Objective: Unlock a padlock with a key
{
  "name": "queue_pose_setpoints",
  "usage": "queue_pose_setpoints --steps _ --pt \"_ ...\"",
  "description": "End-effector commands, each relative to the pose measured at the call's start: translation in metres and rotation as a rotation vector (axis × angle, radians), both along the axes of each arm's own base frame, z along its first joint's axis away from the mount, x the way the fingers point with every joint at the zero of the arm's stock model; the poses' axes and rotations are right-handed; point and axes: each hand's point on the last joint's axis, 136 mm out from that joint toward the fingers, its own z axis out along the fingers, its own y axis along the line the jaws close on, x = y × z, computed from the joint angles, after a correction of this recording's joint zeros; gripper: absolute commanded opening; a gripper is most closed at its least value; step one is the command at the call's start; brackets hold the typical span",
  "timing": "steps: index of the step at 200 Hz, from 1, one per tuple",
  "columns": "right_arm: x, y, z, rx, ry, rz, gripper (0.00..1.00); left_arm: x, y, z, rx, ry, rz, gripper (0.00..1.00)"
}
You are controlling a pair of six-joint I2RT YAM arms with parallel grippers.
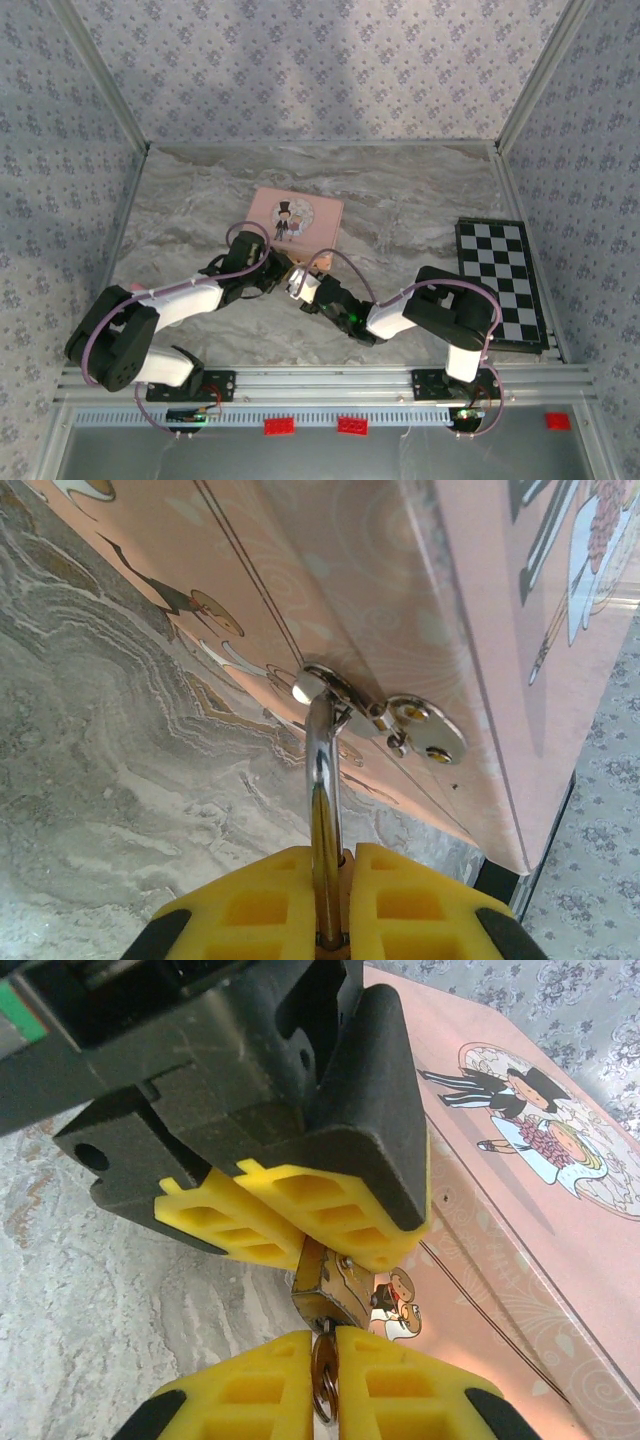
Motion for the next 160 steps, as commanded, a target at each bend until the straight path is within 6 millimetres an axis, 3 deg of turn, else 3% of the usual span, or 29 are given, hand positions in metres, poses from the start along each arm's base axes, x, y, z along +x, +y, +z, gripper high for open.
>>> queue_pose_setpoints --steps 1,64,122,160 --pt "0.011 -0.001 0.006 0.058 0.027 -0.065 0.11 0.004 -0.009 0.024 -0.058 -0.077 -0.03 0.0" --pt "0.014 -0.011 0.007 0.248 0.246 -0.141 0.07 0.006 -0.012 0.026 -0.062 -0.088 -0.031 0.0" --pt "-0.004 -0.01 0.0 0.369 0.549 -0.136 0.05 0.007 -0.013 0.024 -0.059 -0.09 -0.033 0.0" --pt "-0.002 -0.016 0.002 0.461 0.687 -0.127 0.05 0.009 -0.021 0.025 -0.066 -0.095 -0.05 0.0"
